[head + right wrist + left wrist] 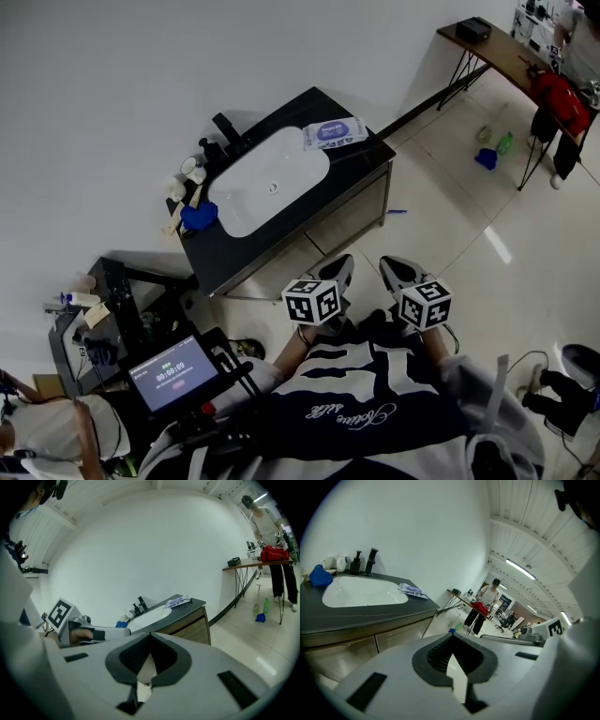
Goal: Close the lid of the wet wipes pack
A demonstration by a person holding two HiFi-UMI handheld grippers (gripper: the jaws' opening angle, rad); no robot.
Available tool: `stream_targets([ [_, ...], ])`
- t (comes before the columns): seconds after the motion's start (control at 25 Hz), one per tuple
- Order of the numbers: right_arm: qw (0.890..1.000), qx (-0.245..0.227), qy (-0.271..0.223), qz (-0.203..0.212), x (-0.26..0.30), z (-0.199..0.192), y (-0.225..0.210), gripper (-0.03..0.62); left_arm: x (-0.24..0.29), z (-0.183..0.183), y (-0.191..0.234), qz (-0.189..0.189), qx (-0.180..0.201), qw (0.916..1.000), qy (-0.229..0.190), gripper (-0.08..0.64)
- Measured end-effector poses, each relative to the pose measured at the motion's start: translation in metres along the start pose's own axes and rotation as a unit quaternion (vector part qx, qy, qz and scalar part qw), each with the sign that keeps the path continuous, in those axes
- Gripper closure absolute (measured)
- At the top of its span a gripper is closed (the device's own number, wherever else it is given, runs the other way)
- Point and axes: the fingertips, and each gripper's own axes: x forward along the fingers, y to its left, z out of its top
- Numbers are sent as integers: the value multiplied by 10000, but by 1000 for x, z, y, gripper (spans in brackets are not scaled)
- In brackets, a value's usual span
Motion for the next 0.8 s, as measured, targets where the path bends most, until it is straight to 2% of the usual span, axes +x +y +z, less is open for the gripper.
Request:
stream_targets([
  [0.24, 10000, 76, -17, 47, 12, 0, 31, 592, -33, -5, 15, 6, 153, 9999, 27, 561],
  [0.48, 9998, 78, -167, -70, 25, -3, 62, 592, -66, -2, 40, 85, 131, 9998, -91, 561],
  [0.8, 9994, 99, -233, -228, 30, -4, 78, 592, -80, -5, 50, -18, 129, 9999, -58, 561],
])
